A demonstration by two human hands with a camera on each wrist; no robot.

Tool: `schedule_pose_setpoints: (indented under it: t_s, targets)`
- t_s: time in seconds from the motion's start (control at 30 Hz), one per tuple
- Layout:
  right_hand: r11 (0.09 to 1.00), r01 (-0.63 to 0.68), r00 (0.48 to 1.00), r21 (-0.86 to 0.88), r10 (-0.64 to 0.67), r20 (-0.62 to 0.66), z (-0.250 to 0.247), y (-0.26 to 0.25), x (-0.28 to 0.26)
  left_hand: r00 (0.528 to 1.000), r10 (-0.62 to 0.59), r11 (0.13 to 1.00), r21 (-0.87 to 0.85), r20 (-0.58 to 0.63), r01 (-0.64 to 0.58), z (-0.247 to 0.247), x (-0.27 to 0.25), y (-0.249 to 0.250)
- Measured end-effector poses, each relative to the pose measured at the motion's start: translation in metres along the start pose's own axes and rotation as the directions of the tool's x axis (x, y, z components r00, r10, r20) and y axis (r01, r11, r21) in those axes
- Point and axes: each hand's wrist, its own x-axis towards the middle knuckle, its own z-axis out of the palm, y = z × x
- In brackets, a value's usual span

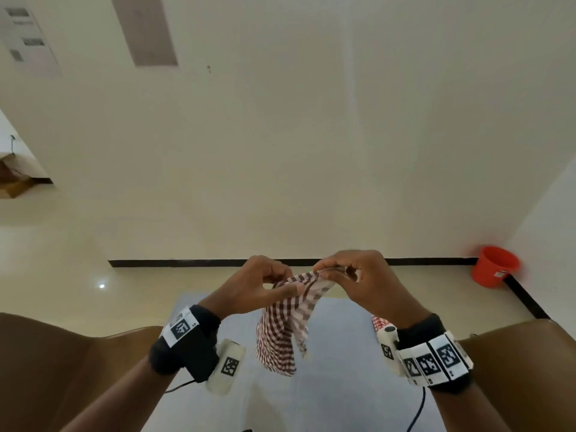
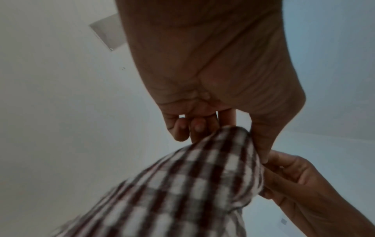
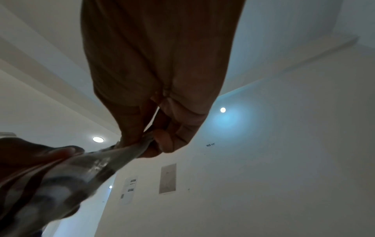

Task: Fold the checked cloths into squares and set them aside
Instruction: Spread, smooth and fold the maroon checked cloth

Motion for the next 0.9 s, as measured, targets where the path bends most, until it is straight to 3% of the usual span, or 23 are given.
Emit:
schedule_pose_setpoints:
  t_s: [0.17, 0.33, 0.43, 0.63, 0.77, 0.83, 0.9]
  targets:
    - [0.995, -0.008, 0.982, -0.099, -0.011, -0.187, -0.016, 0.020, -0.004, 0.996, -0.087, 0.993, 0.080, -0.007, 0.088, -0.031, -0.016, -0.024]
    - [0.992, -0.054, 0.933, -0.116, 0.009, -0.360, -0.016, 0.033, -0.011, 0.987, -0.104, 0.949, 0.284, -0.124, 0.136, -0.055, -0.037, -0.050]
    - [0.994, -0.065, 0.929, -0.088, 0.028, -0.370, -0.005, 0.036, -0.012, 0.989, -0.145, 0.899, 0.414, -0.031, 0.145, -0.045, -0.042, -0.055]
    - [0.986, -0.143, 0.897, -0.090, 0.091, -0.432, -0.013, 0.050, -0.024, 0.973, -0.194, 0.963, 0.164, -0.123, 0.213, -0.071, -0.051, -0.063]
    - [0.977, -0.198, 0.842, -0.083, 0.126, -0.524, -0.018, 0.052, -0.034, 0.972, -0.206, 0.912, 0.336, -0.116, 0.234, -0.078, -0.062, -0.063]
    - [0.972, -0.219, 0.821, -0.083, 0.138, -0.554, -0.016, 0.051, -0.037, 0.965, -0.204, 0.914, 0.321, -0.164, 0.247, -0.081, -0.068, -0.063]
    - [0.964, -0.247, 0.866, -0.103, 0.172, -0.469, -0.012, 0.050, -0.042, 0.964, -0.230, 0.938, 0.234, -0.135, 0.256, -0.082, -0.074, -0.058]
